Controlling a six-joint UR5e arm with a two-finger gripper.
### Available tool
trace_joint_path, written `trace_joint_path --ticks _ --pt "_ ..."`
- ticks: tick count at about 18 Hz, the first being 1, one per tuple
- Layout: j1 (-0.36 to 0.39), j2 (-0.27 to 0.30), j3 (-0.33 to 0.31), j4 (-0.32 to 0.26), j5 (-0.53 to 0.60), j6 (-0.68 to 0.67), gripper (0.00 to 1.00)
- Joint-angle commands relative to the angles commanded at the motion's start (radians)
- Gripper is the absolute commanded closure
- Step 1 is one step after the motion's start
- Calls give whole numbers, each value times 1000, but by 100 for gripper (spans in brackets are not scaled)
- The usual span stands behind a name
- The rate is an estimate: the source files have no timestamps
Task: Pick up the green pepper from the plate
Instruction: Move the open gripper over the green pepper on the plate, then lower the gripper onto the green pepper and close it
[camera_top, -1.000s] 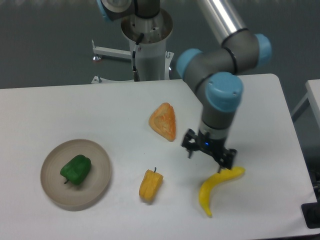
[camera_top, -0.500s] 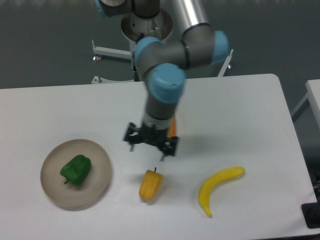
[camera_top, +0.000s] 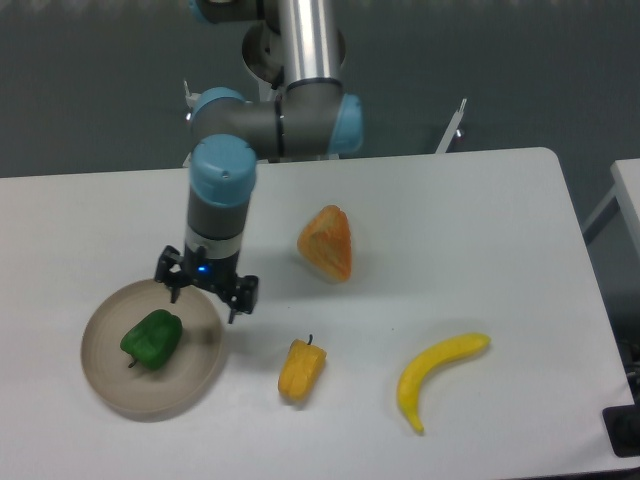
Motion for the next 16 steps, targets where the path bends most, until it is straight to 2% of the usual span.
trace_joint_path --ticks 5,16 --pt "-37 -48 12 55 0 11 0" --pt "-60 -74 37 58 0 29 0"
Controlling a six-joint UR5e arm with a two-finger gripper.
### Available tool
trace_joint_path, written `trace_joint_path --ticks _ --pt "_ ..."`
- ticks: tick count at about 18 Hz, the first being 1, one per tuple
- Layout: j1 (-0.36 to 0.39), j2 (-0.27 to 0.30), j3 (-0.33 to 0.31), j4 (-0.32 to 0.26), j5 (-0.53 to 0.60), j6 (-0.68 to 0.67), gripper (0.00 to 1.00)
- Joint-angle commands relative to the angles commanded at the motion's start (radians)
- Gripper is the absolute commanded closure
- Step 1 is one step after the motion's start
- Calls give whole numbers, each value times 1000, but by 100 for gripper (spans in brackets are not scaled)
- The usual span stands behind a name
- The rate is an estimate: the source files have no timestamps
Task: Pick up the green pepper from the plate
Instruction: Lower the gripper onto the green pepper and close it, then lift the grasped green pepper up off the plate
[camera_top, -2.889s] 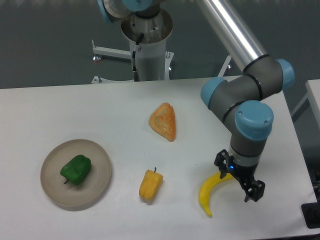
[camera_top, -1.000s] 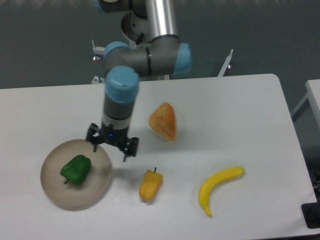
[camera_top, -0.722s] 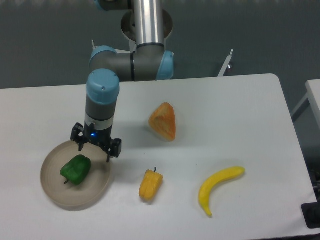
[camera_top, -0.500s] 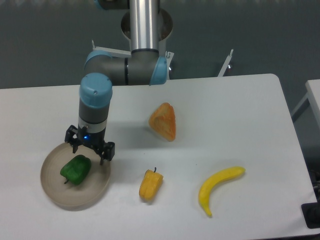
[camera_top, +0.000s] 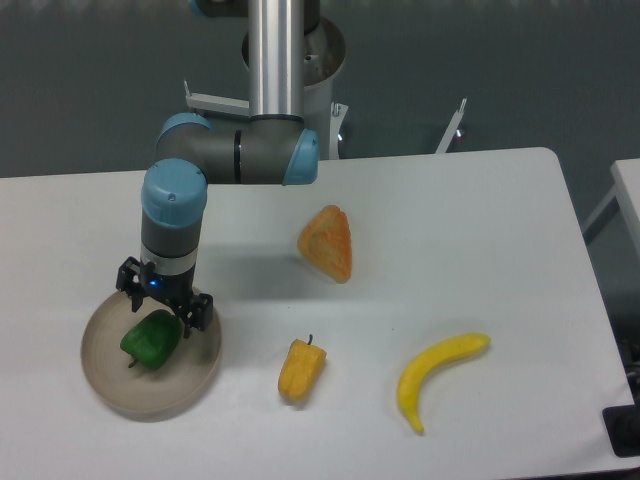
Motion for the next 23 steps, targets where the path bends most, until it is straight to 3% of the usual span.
trace_joint_path --ticks 6,10,13,19,23 --pt "-9 -29 29 -2 0 0 0" --pt "-9 -26 28 -2 0 0 44" --pt "-9 -22 28 -2 0 0 58" --pt "3 -6 54 -6 2 8 63" --pt "67 32 69 -17 8 58 64"
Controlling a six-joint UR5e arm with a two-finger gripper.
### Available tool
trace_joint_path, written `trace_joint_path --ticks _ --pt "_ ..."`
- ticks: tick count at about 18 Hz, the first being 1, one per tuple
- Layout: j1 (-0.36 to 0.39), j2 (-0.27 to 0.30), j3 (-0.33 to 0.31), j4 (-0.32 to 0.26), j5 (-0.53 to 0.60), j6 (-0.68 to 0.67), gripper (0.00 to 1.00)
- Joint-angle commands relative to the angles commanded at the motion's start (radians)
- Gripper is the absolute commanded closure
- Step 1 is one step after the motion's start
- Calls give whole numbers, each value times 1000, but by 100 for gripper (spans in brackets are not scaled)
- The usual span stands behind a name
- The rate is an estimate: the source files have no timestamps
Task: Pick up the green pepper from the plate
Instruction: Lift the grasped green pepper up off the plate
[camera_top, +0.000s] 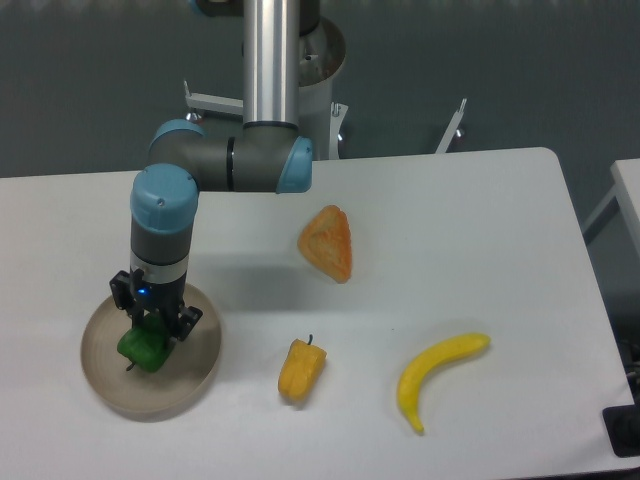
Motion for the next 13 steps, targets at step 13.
trace_joint_path --ticks 13 --pt "351 42 63 -109 3 535 64"
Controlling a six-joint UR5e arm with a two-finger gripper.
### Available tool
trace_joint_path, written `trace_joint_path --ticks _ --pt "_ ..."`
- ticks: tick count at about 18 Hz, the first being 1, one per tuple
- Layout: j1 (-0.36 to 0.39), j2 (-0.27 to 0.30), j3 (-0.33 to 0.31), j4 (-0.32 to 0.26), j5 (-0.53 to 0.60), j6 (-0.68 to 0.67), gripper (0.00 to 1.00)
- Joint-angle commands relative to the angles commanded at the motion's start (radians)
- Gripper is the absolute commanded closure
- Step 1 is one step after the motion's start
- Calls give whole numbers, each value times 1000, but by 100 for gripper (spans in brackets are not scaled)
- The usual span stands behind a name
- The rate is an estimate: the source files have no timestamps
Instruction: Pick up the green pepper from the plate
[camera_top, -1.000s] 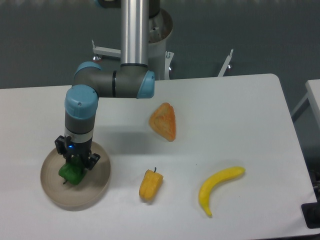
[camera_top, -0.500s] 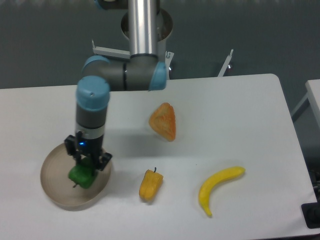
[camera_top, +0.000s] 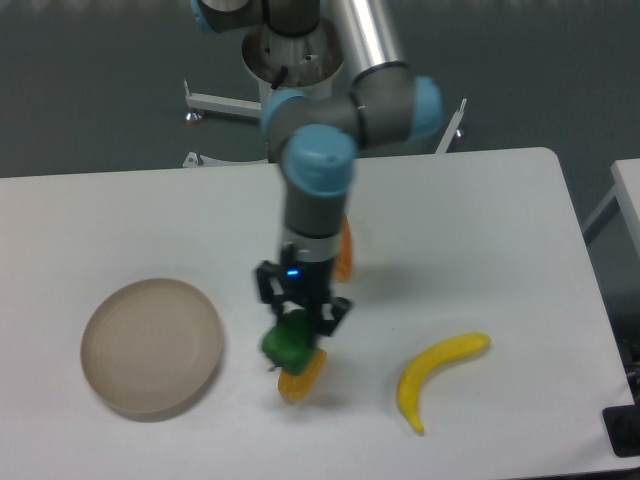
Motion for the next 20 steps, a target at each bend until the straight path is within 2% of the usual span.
trace_joint_path --ticks 6,20 --pt "68 -18 2 -2 31 196 64" --pt "75 -28 9 -2 57 221 64"
